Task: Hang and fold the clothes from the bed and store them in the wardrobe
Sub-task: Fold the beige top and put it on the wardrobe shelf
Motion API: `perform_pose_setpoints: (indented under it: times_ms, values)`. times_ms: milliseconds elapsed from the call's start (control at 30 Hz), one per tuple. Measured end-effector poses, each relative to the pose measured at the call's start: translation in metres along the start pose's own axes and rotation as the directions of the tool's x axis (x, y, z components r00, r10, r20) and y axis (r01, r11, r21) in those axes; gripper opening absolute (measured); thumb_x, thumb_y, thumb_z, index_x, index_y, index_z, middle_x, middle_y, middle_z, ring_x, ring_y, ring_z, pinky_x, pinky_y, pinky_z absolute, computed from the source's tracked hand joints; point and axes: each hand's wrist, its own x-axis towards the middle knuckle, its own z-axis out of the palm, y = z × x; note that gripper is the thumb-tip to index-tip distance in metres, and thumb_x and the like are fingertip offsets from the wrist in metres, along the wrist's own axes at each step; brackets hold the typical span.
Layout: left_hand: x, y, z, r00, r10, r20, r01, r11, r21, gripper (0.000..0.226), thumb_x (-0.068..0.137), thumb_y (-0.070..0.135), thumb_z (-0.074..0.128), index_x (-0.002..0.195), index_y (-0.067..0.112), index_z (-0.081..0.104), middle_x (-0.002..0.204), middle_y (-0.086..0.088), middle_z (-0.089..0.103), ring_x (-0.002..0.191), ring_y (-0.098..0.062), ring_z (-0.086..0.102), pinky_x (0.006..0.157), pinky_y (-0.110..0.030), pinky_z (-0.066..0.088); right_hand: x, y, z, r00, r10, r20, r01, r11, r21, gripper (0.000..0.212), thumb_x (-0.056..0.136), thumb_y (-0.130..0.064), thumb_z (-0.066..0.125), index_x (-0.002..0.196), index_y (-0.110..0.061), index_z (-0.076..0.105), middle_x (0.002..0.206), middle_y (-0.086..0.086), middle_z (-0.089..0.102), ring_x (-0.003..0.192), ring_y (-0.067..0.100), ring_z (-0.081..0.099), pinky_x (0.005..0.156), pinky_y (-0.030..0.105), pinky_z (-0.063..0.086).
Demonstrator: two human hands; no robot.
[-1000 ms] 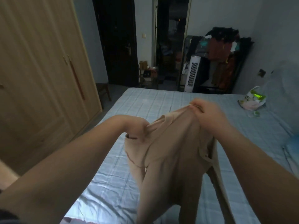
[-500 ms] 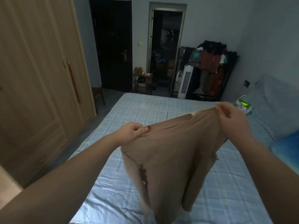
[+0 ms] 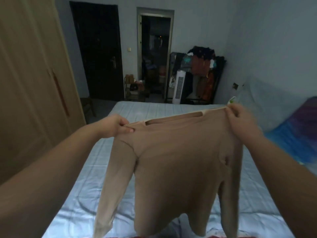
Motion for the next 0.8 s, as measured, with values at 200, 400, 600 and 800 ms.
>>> perform_pose_setpoints:
  times_ms: [200, 400, 600, 800]
  values:
    - [-0.03, 0.012, -0.03, 0.986, 0.142, 0.09, -0.124, 0.975, -0.185, 0.025, 0.097, 0.045, 0.055, 0.095, 0.03, 0.075, 0.092, 0.005, 0.074, 0.09, -0.013, 0.07, 0.088, -0.038, 0.051, -0.015, 0.006, -0.005, 0.975, 0.22, 0.022, -0.219, 0.953, 0.207, 0.029, 0.1, -0.019, 0.049, 0.087, 0.006, 0.056, 0.081, 0.013, 0.051, 0.076, 0.019, 0.044, 0.067, 0.035, 0.031]
    - [-0.038, -0.015, -0.028, 0.994, 0.041, 0.098, 0.005, 0.901, -0.435, 0.025, 0.101, 0.029, 0.053, 0.112, 0.03, 0.076, 0.114, -0.001, 0.074, 0.113, -0.023, 0.067, 0.105, -0.05, 0.048, -0.037, -0.004, 0.001, 0.973, 0.192, 0.125, -0.216, 0.951, 0.222, 0.03, 0.095, -0.004, 0.05, 0.068, -0.015, 0.049, 0.072, 0.003, 0.047, 0.079, 0.019, 0.044, 0.065, 0.032, 0.031]
    - [-0.053, -0.034, -0.014, 0.966, -0.009, 0.26, 0.184, 0.729, -0.66, 0.058, 0.066, 0.044, 0.088, 0.114, 0.014, 0.075, 0.111, -0.007, 0.072, 0.108, -0.023, 0.066, 0.099, -0.044, 0.049, -0.055, -0.019, -0.002, 0.964, 0.13, 0.231, -0.207, 0.913, 0.351, 0.024, 0.092, -0.005, 0.054, 0.07, -0.016, 0.053, 0.073, 0.0, 0.047, 0.07, 0.011, 0.043, 0.063, 0.026, 0.032]
    - [-0.06, -0.026, 0.0, 0.925, 0.104, 0.365, 0.245, 0.573, -0.782, 0.052, 0.059, 0.023, 0.084, 0.106, 0.013, 0.066, 0.103, -0.01, 0.067, 0.095, -0.023, 0.065, 0.083, -0.038, 0.051, -0.057, -0.018, -0.004, 0.953, 0.162, 0.258, -0.256, 0.883, 0.393, 0.025, 0.09, -0.005, 0.053, 0.069, -0.018, 0.055, 0.073, -0.002, 0.049, 0.073, 0.011, 0.043, 0.065, 0.029, 0.031]
